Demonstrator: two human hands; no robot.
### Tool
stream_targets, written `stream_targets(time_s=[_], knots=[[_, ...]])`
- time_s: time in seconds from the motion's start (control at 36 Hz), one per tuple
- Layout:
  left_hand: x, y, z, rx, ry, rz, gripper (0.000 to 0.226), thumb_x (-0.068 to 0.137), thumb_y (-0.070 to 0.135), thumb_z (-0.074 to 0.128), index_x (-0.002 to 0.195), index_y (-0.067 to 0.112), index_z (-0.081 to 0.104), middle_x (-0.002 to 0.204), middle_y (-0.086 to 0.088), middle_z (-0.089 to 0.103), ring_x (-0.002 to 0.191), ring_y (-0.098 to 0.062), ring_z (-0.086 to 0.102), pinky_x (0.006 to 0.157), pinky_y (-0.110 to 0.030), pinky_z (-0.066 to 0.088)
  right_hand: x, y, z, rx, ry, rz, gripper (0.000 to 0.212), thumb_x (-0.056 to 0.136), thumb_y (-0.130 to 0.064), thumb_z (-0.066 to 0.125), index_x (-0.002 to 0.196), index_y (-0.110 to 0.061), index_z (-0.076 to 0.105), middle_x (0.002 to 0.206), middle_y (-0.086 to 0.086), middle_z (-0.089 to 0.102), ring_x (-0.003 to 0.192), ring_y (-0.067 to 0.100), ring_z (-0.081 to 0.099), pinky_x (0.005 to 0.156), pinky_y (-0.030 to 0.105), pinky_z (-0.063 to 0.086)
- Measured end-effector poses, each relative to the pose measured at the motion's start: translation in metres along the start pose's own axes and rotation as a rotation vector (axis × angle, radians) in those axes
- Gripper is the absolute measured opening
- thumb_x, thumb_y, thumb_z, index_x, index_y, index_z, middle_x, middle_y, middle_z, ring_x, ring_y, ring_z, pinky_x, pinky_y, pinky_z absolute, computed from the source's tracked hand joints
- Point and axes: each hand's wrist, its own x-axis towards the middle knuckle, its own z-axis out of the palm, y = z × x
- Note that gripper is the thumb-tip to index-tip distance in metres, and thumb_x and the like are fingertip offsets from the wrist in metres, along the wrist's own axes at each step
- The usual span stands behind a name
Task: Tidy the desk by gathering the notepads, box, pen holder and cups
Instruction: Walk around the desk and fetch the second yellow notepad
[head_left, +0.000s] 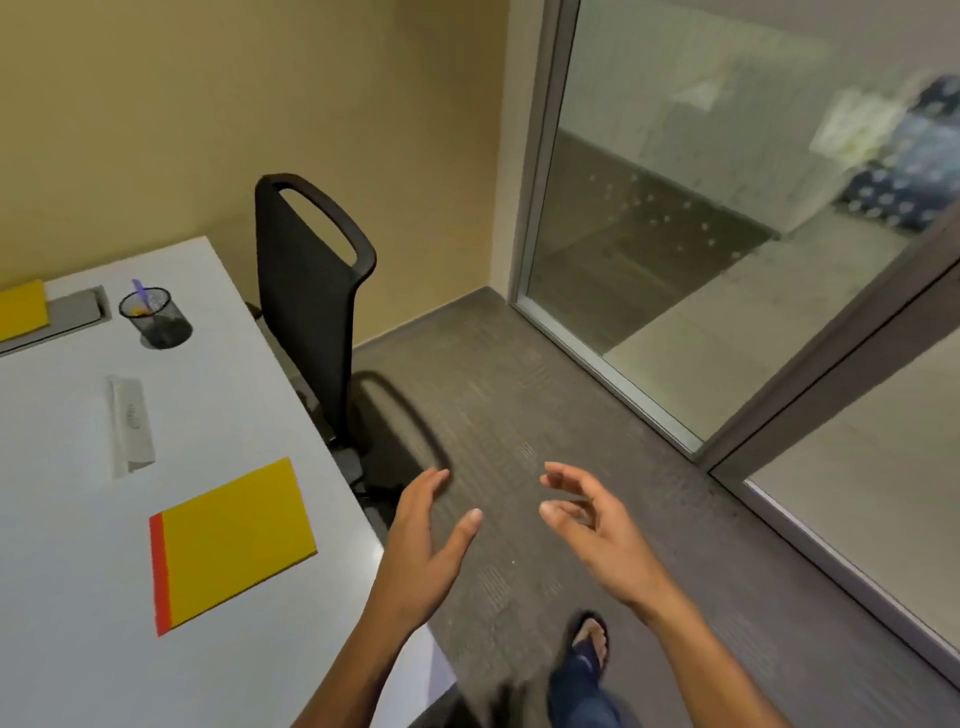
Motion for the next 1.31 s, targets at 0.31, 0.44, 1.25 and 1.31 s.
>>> stream_targets(time_s=[0.31,0.44,1.25,1.31], knots=[[0.065,0.067,0.069,-0.038,0.301,-0.136,0.068,0.082,0.065,0.054,0.143,0.041,0.038,0.154,0.019,0.033,0.139,0.005,0.030,0.110,-0.020,0.026,0.128,-0.012,-0.083,-0.130,-0.353,-0.087,0.042,0.092,-0.035,0.071,0.130,-0.047,0.059,0.129,-0.020,0.064,0.110,0.002,0.065,0.090,0.018,0.052],[0.073,0.076,0.085,-0.081,0.421,-0.252,0.067,0.082,0.066,0.055,0.142,0.043,0.039,0.153,0.020,0.034,0.138,0.004,0.031,0.113,-0.025,0.030,0.171,-0.029,-0.096,-0.142,-0.488,-0.132,0.047,0.084,-0.055,0.067,0.129,-0.057,0.056,0.129,-0.028,0.062,0.114,-0.003,0.063,0.087,0.010,0.050],[0.096,-0.101,-0.051,-0.041,0.930,-0.748,0.075,0.091,0.048,0.063,0.153,0.019,0.032,0.164,-0.002,0.015,0.151,-0.023,0.015,0.115,-0.051,0.037,0.319,-0.099,0.194,-0.556,-1.194,-0.271,0.049,0.095,-0.046,0.065,0.141,-0.044,0.049,0.130,-0.025,0.057,0.109,-0.003,0.061,0.087,0.018,0.052],[0.097,-0.120,-0.063,-0.033,0.945,-0.804,0.077,0.090,0.048,0.064,0.153,0.017,0.032,0.164,-0.005,0.015,0.150,-0.026,0.017,0.114,-0.051,0.037,0.324,-0.098,0.227,-0.592,-1.243,-0.257,0.049,0.093,-0.048,0.065,0.139,-0.046,0.050,0.128,-0.026,0.057,0.104,-0.006,0.062,0.078,0.012,0.052]])
